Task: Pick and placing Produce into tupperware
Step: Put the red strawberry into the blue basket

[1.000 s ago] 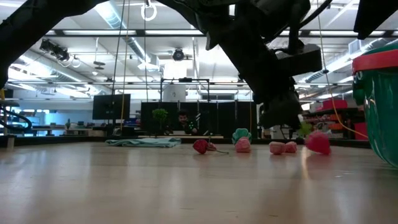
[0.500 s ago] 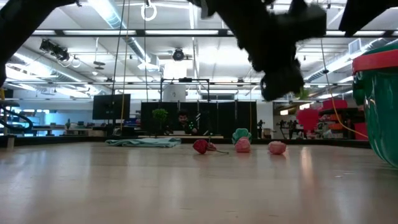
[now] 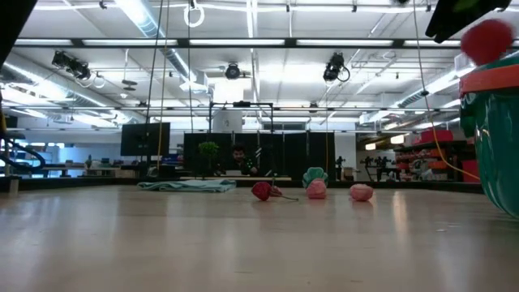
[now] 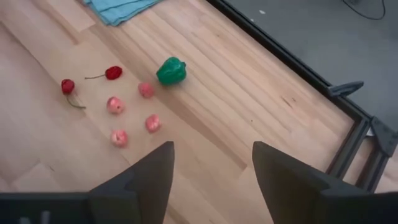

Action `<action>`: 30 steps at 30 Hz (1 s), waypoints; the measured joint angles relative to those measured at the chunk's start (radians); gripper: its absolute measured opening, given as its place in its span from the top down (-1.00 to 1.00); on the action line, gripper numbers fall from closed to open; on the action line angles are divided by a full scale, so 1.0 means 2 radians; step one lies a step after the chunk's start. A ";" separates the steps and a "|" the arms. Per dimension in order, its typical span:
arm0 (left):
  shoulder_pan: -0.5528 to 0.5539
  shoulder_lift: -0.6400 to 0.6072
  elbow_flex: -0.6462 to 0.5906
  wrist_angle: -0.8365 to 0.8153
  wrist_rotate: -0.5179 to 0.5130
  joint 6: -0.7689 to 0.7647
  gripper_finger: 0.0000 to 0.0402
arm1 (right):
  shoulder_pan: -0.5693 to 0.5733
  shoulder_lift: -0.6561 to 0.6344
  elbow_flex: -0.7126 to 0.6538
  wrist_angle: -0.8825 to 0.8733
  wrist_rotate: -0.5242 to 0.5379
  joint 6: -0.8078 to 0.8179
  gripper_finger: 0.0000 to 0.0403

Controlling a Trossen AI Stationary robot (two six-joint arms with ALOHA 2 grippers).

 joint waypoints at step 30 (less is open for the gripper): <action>0.035 0.076 0.000 0.013 0.244 -0.220 0.97 | 0.000 0.000 0.000 0.000 0.003 -0.004 -0.05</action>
